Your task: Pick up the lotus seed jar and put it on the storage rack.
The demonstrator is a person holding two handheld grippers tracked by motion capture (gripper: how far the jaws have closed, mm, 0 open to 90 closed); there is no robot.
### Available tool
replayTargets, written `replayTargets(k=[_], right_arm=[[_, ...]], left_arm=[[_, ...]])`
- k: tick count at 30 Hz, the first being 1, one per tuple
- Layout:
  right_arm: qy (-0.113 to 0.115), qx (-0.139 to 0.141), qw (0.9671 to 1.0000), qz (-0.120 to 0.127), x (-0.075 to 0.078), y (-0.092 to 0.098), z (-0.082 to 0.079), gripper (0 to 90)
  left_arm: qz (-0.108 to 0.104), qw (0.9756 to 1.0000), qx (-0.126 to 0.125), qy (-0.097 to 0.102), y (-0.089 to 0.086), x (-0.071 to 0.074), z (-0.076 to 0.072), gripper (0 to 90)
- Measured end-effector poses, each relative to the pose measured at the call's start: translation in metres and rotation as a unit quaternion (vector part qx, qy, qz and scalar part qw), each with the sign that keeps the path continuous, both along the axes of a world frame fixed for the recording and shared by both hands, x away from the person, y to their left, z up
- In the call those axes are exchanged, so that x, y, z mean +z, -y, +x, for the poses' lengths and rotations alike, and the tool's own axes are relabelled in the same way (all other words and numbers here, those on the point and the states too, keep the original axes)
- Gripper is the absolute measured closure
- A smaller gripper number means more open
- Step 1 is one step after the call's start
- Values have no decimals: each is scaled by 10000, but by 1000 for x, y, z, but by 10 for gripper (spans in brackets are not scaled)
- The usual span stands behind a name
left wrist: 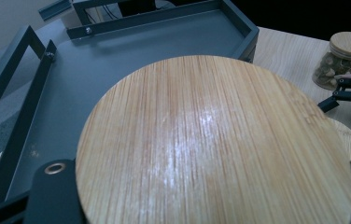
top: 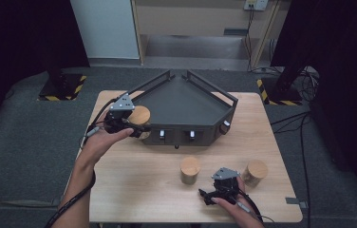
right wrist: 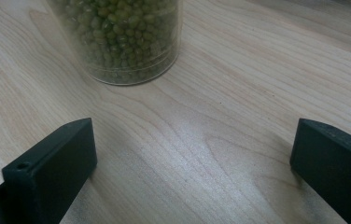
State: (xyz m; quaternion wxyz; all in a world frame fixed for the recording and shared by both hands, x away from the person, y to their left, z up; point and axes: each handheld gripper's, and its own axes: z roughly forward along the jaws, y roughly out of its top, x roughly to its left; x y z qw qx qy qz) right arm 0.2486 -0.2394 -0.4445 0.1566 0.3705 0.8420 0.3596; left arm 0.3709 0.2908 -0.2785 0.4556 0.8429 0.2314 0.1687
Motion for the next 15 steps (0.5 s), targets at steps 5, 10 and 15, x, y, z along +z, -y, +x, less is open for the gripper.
replayTargets(k=[5, 10, 15], right_arm=[[-1, -1, 10000, 4, 0, 0, 0, 6], [-2, -1, 10000, 4, 0, 0, 0, 6], [-3, 12, 10000, 10, 0, 0, 0, 5]], left_arm=[[-7, 10000, -16, 16, 2, 2, 2, 243], [-18, 10000, -12, 30, 4, 3, 3, 243], [17, 10000, -13, 43, 6, 7, 6, 243]])
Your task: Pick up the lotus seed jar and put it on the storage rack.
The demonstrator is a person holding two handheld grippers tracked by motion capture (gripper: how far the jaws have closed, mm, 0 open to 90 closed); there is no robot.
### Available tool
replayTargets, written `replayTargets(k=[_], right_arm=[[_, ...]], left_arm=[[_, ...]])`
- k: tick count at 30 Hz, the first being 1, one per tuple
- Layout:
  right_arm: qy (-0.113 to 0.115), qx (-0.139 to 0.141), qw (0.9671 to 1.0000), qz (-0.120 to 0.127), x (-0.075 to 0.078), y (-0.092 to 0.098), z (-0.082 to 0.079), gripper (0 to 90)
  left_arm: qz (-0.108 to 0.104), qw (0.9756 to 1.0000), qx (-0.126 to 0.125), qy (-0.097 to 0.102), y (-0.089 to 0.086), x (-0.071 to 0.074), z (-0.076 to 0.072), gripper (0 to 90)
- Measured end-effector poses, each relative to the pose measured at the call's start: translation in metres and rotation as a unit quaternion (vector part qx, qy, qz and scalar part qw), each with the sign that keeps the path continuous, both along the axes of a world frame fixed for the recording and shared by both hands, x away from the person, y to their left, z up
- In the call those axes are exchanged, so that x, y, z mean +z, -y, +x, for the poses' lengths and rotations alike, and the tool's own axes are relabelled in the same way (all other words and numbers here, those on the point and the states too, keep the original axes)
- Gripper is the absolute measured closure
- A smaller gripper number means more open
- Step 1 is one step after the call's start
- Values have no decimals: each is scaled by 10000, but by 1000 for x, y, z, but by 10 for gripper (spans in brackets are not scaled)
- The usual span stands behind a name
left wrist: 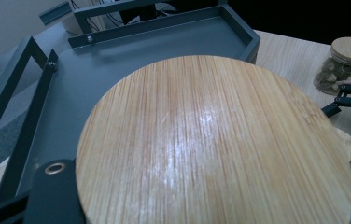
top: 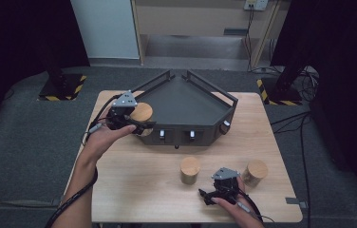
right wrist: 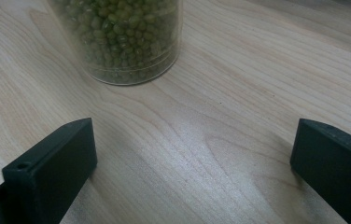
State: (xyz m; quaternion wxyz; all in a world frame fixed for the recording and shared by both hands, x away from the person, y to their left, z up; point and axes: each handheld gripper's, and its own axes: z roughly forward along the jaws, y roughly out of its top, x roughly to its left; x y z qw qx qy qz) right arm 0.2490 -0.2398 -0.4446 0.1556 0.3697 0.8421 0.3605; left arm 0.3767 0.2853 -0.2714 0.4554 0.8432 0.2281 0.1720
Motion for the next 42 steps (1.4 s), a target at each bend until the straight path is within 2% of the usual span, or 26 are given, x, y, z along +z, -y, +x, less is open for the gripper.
replayTargets(k=[13, 29, 42], right_arm=[[-2, 8, 10000, 0, 0, 0, 0, 5], [-1, 8, 10000, -5, 0, 0, 0, 5], [4, 10, 10000, -6, 0, 0, 0, 5]], left_arm=[[-68, 10000, 67, -11, 4, 1, 13, 243], [-11, 9999, 109, 82, 9, 14, 24, 243], [-8, 9997, 259, 39, 13, 8, 40, 243]])
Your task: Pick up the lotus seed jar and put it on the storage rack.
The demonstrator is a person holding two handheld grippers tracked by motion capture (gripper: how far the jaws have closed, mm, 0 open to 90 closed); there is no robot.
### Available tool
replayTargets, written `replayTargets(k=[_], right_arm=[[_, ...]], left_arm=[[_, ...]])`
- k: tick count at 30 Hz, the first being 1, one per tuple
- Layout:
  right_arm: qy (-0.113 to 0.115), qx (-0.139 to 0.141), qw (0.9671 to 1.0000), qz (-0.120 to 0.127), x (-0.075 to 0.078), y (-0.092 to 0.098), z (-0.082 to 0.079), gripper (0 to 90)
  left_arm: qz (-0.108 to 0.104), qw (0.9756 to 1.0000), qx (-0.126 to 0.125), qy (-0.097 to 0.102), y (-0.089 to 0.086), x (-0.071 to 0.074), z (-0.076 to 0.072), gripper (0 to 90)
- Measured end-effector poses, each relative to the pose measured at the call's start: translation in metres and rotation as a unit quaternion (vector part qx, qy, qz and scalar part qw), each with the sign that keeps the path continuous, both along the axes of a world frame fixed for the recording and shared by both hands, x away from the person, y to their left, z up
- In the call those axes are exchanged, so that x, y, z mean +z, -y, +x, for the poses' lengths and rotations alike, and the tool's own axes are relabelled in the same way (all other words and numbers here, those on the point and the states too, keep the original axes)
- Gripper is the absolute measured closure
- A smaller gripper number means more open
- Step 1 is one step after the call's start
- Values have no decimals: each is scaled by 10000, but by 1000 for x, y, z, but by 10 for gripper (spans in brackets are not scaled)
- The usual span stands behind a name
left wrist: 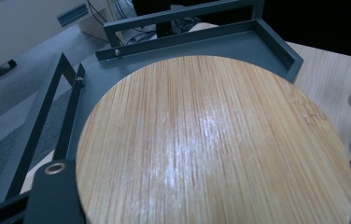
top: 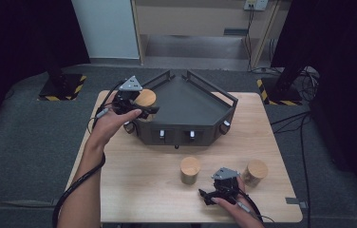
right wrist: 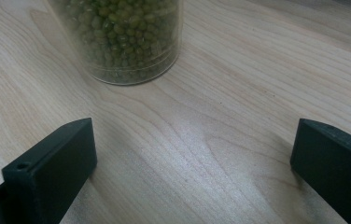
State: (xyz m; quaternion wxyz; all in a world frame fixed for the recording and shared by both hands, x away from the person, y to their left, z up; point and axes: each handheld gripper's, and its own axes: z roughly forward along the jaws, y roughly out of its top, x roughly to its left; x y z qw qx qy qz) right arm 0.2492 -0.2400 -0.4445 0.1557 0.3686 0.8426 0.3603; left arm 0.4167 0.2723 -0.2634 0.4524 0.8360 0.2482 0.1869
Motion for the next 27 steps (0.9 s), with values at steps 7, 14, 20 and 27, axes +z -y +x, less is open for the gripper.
replayTargets(k=[7, 14, 20, 27], right_arm=[[-1, 3, 10000, 2, 0, 0, 0, 5], [0, 10, 10000, -1, 0, 0, 0, 5], [1, 19, 10000, 2, 0, 1, 0, 5], [1, 22, 10000, 1, 0, 1, 0, 5]], left_arm=[[17, 9999, 94, -36, 7, -5, 11, 243], [34, 9999, 145, -50, 16, -8, 19, 243], [74, 9998, 164, -85, 21, -11, 25, 243], [56, 9995, 286, -131, 21, -17, 30, 243]])
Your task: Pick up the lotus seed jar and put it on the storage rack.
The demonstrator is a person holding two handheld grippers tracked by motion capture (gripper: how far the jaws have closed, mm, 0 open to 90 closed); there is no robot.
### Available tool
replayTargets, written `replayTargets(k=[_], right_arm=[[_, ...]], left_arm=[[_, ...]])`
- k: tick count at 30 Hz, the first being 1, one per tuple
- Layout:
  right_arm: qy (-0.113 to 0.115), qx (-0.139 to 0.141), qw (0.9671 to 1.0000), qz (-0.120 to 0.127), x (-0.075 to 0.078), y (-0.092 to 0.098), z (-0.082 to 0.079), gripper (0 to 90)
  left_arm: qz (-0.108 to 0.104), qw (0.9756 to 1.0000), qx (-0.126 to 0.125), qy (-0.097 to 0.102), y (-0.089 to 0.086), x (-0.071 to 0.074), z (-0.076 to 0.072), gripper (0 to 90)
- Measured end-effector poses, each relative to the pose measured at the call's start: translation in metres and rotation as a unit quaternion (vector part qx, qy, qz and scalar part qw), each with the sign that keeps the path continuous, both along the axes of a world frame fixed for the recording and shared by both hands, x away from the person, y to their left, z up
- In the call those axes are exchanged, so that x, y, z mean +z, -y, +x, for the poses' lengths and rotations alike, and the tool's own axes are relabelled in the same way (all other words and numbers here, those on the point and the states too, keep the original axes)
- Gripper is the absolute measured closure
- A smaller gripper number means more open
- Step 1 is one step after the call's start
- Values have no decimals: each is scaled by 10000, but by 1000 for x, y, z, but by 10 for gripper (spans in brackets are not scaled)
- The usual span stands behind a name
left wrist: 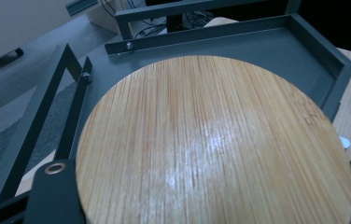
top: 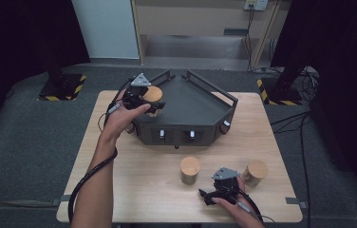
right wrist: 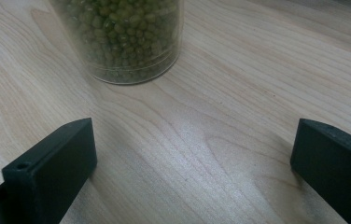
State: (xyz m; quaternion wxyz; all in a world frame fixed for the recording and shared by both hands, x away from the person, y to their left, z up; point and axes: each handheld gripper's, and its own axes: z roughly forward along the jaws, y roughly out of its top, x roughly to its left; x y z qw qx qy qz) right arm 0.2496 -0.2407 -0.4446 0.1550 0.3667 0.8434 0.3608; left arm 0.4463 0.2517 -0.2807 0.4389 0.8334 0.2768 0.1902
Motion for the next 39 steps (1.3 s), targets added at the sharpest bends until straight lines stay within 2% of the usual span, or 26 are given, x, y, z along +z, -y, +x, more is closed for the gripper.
replayTargets(k=[17, 39], right_arm=[[-4, -1, 10000, 2, 0, 0, 0, 5], [-7, -2, 10000, 5, 0, 0, 0, 5]], left_arm=[[-59, 9998, 147, -118, -2, -18, 8, 243], [-55, 9994, 127, -308, 2, -29, 14, 243]])
